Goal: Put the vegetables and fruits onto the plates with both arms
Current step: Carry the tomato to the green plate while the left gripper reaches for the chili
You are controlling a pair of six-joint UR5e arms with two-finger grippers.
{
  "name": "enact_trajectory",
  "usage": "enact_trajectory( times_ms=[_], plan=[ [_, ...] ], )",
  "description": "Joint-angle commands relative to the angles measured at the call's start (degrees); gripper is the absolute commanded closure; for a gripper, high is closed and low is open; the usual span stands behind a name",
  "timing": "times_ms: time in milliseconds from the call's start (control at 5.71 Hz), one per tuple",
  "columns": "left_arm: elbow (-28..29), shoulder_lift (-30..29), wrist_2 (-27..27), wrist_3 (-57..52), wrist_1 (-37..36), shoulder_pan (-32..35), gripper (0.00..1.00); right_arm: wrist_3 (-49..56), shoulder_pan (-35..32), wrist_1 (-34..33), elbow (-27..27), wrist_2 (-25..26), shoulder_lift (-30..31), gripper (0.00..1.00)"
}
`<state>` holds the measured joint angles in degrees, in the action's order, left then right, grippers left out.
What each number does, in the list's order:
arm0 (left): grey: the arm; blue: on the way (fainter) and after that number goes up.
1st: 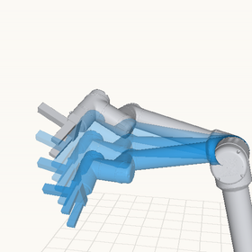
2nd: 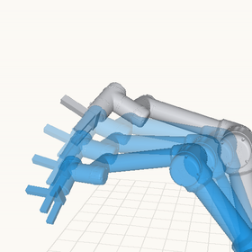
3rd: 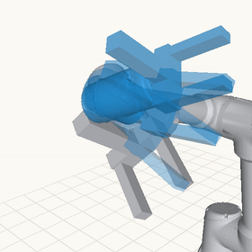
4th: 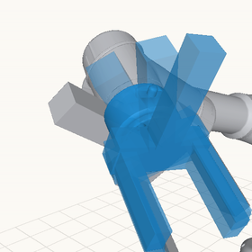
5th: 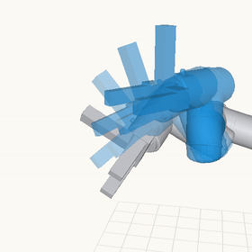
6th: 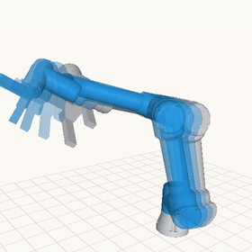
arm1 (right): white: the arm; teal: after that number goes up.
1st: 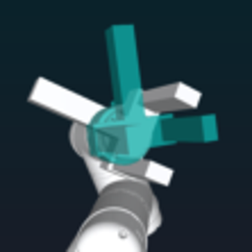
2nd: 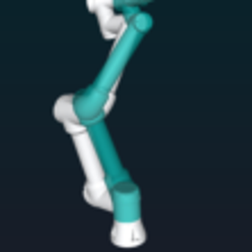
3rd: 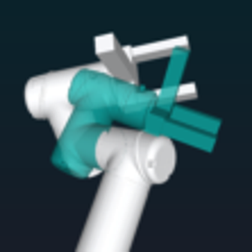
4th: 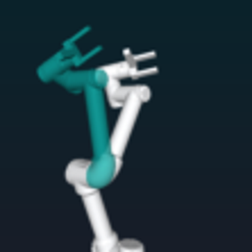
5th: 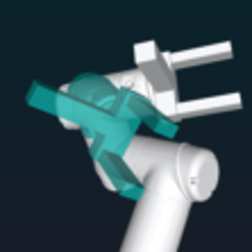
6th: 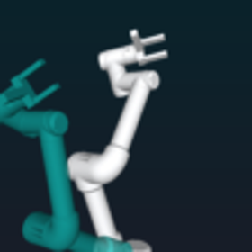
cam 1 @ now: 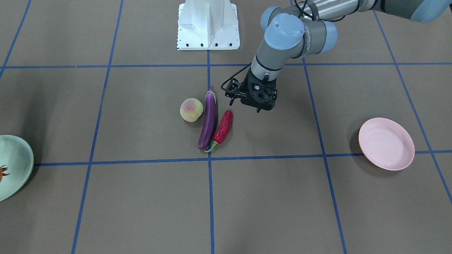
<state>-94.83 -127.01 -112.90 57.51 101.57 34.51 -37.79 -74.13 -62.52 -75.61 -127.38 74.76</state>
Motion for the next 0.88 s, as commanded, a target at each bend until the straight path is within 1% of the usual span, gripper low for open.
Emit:
enact_trajectory(
  times_ms=[0,175,350,701],
  plan=[
    [3.8,-2.1,2.3,-0.6,0.0,-2.2,0.02,9.4,-2.0,0.0,3.2,0.4,2.0,1.0],
    [7.1,-4.0,2.7,-1.2,0.3,-2.2,0.05,9.5,-2.2,0.4,3.2,0.2,3.2,0.04],
    [9.9,-5.4,2.9,-1.4,0.6,-2.2,0.07,9.6,-2.6,0.4,2.8,-0.3,3.5,0.0],
    [10.8,-5.9,3.5,-1.4,0.7,-3.3,0.19,9.6,-3.1,0.2,2.7,-1.4,3.3,0.0]
  ],
)
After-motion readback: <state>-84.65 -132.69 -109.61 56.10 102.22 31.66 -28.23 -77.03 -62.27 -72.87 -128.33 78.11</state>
